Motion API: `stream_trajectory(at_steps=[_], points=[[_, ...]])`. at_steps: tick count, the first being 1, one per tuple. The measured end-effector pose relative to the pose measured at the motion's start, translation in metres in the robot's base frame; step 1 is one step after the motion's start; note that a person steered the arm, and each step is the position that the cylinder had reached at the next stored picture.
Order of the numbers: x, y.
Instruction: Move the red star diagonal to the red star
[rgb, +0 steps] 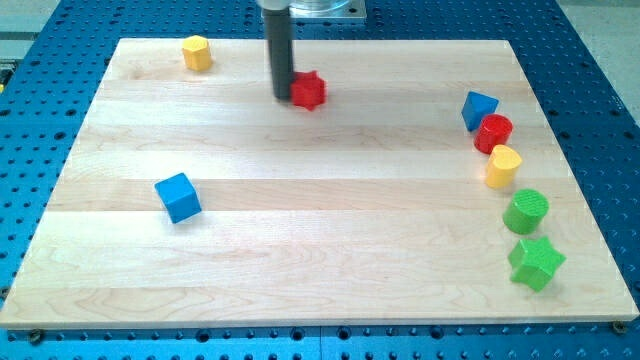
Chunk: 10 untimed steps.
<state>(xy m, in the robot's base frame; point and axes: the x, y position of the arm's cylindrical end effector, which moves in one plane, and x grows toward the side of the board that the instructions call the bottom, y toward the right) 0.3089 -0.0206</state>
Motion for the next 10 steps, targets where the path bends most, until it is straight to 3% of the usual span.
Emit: stream_trajectory(at_steps=[1, 2, 4, 6, 9, 10], points=[[0.006, 0.029], [0.041, 0.002], [0.022, 0.099], [0.010, 0.020], [-0.012, 0.163], [-0.028, 0.163]])
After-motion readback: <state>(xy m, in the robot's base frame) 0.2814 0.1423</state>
